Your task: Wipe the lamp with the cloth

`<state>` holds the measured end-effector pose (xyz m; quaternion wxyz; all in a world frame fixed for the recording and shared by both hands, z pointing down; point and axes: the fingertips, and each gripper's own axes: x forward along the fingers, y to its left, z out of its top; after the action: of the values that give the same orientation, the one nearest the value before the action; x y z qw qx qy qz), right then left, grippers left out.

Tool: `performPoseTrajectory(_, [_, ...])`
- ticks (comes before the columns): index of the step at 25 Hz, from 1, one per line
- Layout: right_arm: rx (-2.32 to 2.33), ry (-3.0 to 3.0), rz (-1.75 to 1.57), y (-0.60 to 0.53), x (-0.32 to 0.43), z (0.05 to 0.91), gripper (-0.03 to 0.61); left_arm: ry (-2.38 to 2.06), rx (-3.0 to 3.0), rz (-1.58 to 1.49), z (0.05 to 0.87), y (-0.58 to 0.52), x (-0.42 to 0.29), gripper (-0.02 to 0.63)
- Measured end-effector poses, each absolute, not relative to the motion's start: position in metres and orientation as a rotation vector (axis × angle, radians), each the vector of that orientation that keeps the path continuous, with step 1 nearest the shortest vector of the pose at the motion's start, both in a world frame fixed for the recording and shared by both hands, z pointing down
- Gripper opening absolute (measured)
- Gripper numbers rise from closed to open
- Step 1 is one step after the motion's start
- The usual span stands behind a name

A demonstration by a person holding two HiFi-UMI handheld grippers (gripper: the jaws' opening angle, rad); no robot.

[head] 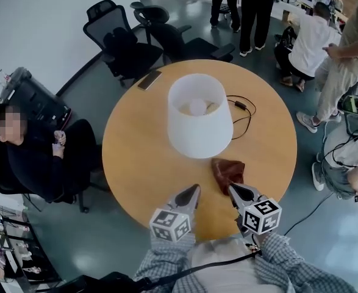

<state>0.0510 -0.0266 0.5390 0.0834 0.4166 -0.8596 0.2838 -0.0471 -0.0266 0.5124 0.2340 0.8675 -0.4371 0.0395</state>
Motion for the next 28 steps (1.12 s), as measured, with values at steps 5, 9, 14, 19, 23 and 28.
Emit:
performPoseTrajectory(5, [1.284, -2.547, 0.806, -0.049, 0.040, 0.527, 0.003, -1.143, 2.370, 0.048, 0.507, -0.058, -0.061, 0.002])
performPoseTrajectory(9, [1.305, -2.529, 0.775, -0.056, 0.034, 0.519, 0.003, -1.152, 2.363, 0.024, 0.502, -0.077, -0.074, 0.002])
performPoseTrajectory(14, [1.288, -2.493, 0.788, -0.057, 0.034, 0.524, 0.003, -1.087, 2.360, -0.049, 0.496, -0.087, -0.071, 0.002])
performPoseTrajectory(19, [1.240, -2.500, 0.749, -0.070, 0.037, 0.523, 0.003, -0.898, 2.375, -0.239, 0.479, -0.093, -0.056, 0.006])
performPoseTrajectory(23, [1.223, -2.505, 0.730, -0.081, 0.041, 0.523, 0.003, -0.778, 2.352, -0.375, 0.466, -0.095, -0.051, 0.174])
performPoseTrajectory(28, [1.186, -2.490, 0.701, -0.089, 0.047, 0.530, 0.003, -0.761, 2.239, -0.571, 0.440, -0.112, -0.051, 0.207])
